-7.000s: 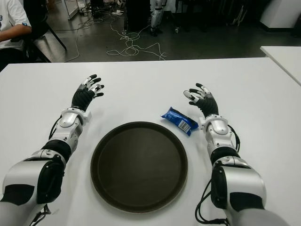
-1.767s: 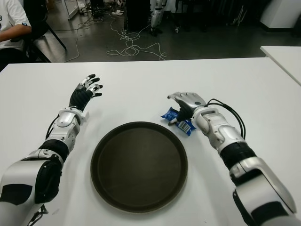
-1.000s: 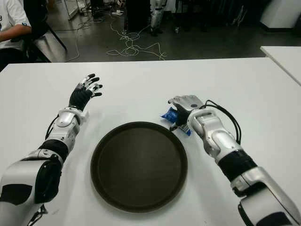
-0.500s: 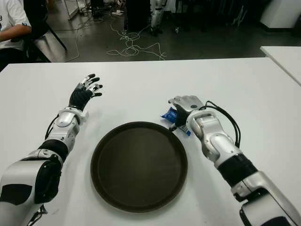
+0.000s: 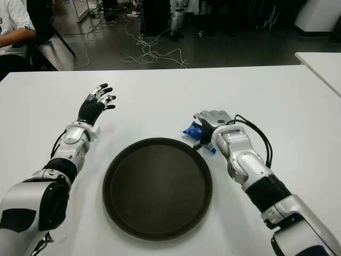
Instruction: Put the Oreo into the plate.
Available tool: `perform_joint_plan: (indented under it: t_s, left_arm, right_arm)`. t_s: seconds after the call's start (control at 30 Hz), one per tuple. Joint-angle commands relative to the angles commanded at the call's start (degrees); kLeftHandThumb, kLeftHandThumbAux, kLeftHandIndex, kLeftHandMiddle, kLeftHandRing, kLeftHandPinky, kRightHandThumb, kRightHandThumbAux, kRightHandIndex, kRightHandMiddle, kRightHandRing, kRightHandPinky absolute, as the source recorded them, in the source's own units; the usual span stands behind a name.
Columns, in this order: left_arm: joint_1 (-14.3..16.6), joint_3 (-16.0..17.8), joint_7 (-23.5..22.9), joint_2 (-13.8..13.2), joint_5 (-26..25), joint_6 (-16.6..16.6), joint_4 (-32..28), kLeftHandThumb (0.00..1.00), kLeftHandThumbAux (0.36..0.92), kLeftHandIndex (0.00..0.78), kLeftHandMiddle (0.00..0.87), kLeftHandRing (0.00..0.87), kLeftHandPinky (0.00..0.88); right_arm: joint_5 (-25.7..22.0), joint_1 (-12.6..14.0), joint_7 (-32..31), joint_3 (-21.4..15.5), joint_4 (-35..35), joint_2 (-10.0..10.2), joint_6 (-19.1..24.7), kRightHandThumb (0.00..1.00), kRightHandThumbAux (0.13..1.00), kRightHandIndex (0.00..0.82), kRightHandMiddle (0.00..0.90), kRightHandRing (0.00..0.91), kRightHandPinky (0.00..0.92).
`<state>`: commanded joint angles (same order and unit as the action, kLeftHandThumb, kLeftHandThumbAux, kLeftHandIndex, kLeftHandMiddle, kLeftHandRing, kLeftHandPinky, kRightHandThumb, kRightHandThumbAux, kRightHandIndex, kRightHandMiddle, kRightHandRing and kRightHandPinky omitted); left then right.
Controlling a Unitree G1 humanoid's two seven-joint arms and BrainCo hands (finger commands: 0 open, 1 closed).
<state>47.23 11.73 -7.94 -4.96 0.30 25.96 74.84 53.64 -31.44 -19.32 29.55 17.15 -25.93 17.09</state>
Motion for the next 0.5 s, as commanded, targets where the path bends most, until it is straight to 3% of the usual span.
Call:
perform_joint_plan:
  t_s: [0.5]
  left_arm:
    - [0.01, 0.17, 0.42, -0.05, 0.09, 0.17, 0.03, 0.152, 0.631, 0.054, 0.158, 0.194, 0.274]
  right_arm:
    - [-1.42, -3.23, 3.16, -1.88, 7.99, 0.34, -1.35, 0.000, 0.713, 0.123, 0.144, 0.154, 0.135]
